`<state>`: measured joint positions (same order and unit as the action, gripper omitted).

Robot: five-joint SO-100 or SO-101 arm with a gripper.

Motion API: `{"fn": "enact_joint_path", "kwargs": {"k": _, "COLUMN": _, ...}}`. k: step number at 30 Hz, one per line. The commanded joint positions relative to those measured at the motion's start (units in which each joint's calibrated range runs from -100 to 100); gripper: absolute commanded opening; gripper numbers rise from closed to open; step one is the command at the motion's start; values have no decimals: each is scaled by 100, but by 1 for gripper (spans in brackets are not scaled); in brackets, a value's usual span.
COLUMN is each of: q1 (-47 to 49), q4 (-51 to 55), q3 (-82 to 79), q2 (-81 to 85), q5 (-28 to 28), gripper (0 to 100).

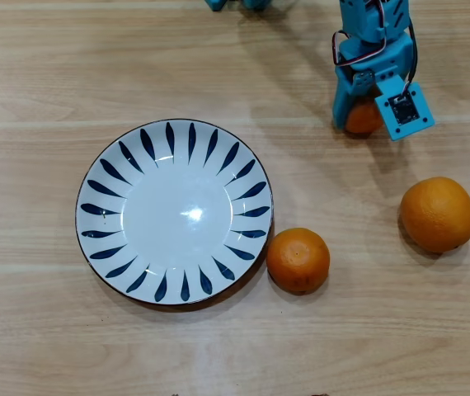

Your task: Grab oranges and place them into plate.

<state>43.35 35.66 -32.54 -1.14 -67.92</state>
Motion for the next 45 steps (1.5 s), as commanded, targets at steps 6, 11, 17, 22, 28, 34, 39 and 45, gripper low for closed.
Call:
{"fn": "enact_joint_path", "kwargs": {"k": 6, "q1": -295, "q4": -55, "q3": 225, "q2": 993, "q5": 467, "gripper": 24}}
{"fn": "enact_joint_path", "kwargs": {"k": 11, "q1": -956, "q4": -46, "q3": 569, "q2": 1627, "q5": 1240, "gripper": 24}}
{"fn": "enact_joint_path", "kwargs": {"k": 17, "q1": -2077, "q4": -55, "q3": 877, "q2": 2287, "q5": 2411, "gripper": 24}}
{"fn": "enact_joint_path", "kwargs": {"k": 22, "q1": -3134, "q4": -115, "q3": 805, "q2": 2481, "q5": 2976, "gripper": 24}}
{"fn": "enact_joint_path", "kwargs": {"k": 28, "q1": -4109, "q4": -493, "q3": 424, "q2": 1982, "q5": 3018, "gripper": 24}}
{"fn": "enact_joint_path", "kwargs": {"k": 34, "q1": -4513, "q4": -1456, "q3": -572, "q2": 1585, "q5": 2965, "gripper": 27}}
{"fn": "enact_joint_path", "kwargs": {"k": 39, "q1": -4634, "q4": -1748, "q3": -1160, "q2": 1602, "q5": 2918, "gripper": 38}}
{"fn": "enact_joint_path", "kwargs": {"k": 45, "q1": -4472, "q4": -1697, "q3": -1169, "q2": 1906, "q5": 2945, "gripper": 43}}
